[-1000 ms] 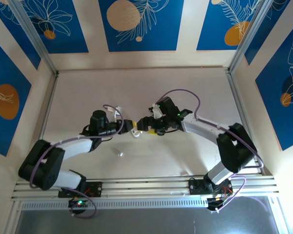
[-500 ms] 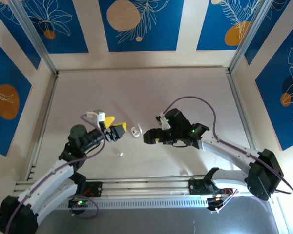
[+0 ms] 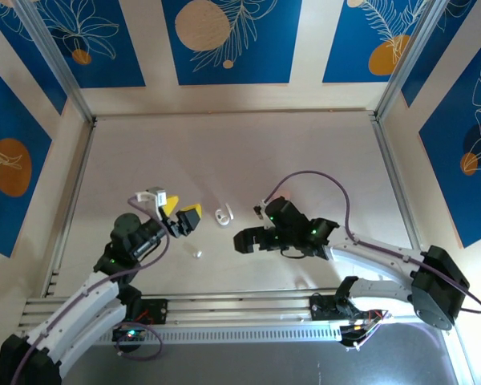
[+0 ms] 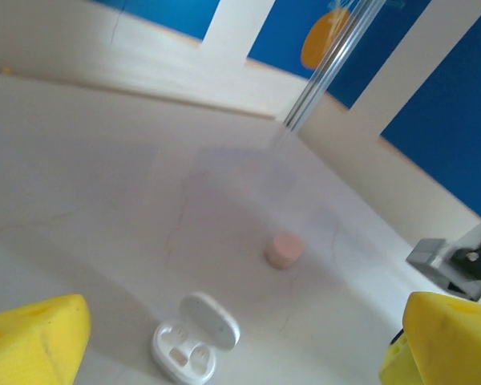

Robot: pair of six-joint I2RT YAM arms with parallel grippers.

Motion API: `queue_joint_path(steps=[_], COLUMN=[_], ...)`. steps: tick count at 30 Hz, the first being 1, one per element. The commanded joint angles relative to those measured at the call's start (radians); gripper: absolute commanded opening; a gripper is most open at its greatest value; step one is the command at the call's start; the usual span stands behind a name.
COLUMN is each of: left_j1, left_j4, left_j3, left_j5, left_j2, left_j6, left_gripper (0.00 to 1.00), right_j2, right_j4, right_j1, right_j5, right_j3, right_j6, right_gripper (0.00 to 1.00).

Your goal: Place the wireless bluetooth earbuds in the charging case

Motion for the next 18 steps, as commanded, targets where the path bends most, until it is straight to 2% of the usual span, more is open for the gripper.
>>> queue_joint_path(steps=[1,9,13,18], left_j1=[-0.008,-0.008,-0.005,0.000], left_j4=[0.063,0.075,0.074,0.085], left_j3=[0.017,0.073,0.089,0.080], left_j5=[0.017,0.060,0.062,0.042], left_j2=[0.083,0.274,0.341,0.353], left_j6=[-0.002,-0.034,-0.041,-0.045], left_gripper=[1.00,1.00,1.00,1.00], right_j2=[0.054,0.202,0.299,0.403], right_j4=[0.037,0.069,0.006,-0.087], right_j1=[0.014,0.067,0.083,0.098], right_j5=[0.062,0.148,0.199,0.276], right_j3=[0.014,0.073,0.149,0.254], right_j6=[-0.022,-0.069,-0.077,-0.074], right_gripper=[0.99,0.99,0.99,0.99])
